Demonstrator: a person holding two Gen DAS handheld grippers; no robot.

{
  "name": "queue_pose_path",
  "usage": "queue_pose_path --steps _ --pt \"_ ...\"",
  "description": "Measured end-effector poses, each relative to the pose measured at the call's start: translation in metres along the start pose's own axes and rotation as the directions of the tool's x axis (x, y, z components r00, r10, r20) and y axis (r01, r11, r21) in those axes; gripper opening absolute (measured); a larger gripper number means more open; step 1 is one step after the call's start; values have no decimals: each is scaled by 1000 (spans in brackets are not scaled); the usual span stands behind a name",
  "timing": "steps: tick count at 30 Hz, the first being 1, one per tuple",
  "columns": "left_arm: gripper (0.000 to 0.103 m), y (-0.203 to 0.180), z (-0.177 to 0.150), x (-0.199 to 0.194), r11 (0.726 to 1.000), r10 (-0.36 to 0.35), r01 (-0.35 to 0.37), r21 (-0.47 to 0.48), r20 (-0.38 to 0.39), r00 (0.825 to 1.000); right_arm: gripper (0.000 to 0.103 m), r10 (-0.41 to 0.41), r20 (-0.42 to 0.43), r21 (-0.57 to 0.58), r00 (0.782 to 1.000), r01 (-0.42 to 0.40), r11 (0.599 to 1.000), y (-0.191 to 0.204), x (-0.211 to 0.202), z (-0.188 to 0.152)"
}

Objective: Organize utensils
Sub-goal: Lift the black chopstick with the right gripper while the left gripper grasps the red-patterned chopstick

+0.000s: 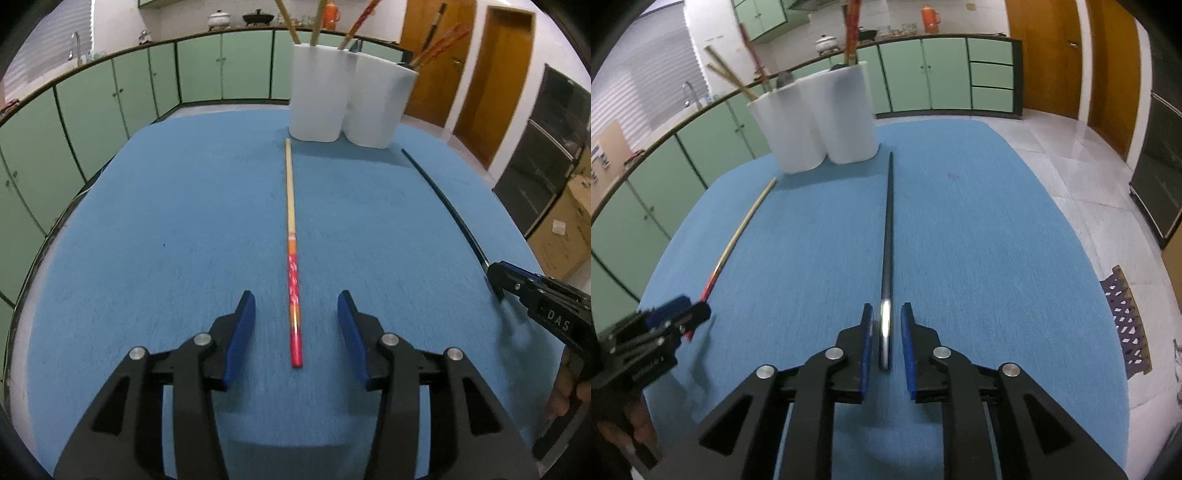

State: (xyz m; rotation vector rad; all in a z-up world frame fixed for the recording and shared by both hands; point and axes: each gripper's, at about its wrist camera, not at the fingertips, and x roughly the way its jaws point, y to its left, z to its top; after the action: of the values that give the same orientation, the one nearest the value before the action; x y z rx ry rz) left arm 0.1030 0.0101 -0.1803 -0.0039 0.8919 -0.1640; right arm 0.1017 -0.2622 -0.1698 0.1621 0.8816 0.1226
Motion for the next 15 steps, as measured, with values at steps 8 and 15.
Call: queue_pose_path --steps 8,15 --pt "44 4 -16 -9 1000 -3 3 6 -5 1000 23 4 -3 -48 1000 -4 999 3 -13 -19" --pt "43 6 -15 -8 1000 -11 11 -10 -6 1000 22 0 6 -40 1000 0 999 2 -13 -20"
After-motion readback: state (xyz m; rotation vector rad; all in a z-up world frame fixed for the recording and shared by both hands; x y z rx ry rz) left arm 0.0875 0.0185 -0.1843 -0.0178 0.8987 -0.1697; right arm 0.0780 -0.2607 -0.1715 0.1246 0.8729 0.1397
